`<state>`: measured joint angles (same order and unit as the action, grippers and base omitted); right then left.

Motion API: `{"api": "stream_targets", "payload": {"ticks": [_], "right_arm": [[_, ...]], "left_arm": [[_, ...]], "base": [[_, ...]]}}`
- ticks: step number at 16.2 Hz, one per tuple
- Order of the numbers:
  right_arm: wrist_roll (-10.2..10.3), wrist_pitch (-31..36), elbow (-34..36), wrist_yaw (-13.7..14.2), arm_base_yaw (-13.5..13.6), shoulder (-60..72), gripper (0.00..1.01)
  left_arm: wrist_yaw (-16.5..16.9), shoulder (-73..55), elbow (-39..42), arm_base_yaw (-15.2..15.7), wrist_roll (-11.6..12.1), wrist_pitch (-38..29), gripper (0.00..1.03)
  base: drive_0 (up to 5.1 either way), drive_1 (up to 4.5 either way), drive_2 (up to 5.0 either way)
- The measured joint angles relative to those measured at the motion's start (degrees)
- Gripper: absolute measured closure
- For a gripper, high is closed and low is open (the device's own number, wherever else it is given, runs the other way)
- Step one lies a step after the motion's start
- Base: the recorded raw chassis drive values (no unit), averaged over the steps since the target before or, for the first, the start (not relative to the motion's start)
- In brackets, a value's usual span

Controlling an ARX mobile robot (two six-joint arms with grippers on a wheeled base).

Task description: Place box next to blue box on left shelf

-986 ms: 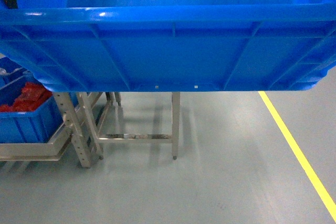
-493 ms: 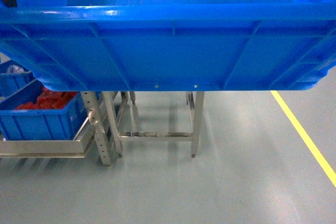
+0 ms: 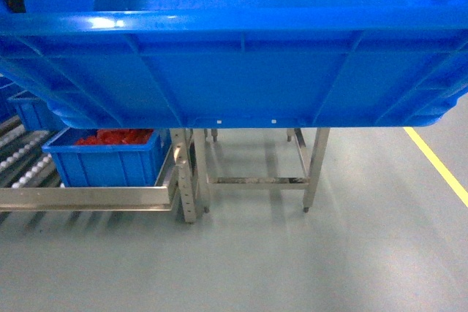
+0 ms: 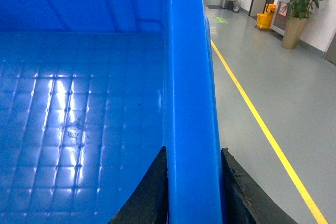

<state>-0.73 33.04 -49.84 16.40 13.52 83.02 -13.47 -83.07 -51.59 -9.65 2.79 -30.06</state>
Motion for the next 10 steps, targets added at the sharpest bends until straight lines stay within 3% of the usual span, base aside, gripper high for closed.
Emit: {"api": "stream_targets", "payload": {"ticks": [10], "right_arm": [[0.0,0.0,0.0,0.0,0.0,0.0,0.80]], "left_arm": [[0.0,0.0,0.0,0.0,0.1,-0.2,0.84]], "base": [[-5.0,1.46,3.2]]}}
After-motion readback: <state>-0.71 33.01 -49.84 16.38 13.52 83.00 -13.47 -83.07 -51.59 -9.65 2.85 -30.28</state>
